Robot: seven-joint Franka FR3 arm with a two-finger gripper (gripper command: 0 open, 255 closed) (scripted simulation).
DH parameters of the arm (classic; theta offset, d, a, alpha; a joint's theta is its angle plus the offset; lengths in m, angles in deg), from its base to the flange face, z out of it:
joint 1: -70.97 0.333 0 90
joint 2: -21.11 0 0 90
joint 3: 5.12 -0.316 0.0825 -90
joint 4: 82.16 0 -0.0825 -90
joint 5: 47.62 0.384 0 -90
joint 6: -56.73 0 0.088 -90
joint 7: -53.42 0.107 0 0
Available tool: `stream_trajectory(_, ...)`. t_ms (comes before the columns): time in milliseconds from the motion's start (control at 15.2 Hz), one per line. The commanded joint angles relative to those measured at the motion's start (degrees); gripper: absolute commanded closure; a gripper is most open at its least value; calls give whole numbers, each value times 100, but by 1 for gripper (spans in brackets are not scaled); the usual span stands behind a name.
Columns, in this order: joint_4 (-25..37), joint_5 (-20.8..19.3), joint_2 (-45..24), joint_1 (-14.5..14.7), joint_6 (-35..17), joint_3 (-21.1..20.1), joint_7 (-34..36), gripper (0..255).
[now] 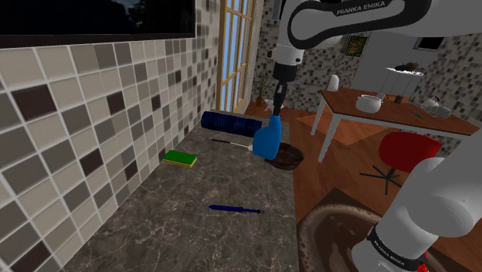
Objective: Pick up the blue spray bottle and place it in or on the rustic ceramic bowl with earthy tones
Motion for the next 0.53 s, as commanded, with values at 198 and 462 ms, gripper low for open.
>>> stream_trajectory(198,392,1,4,3,396,-5,11,255)
stream_trajectory(462,719,0,-15,2,705,-3,12,255)
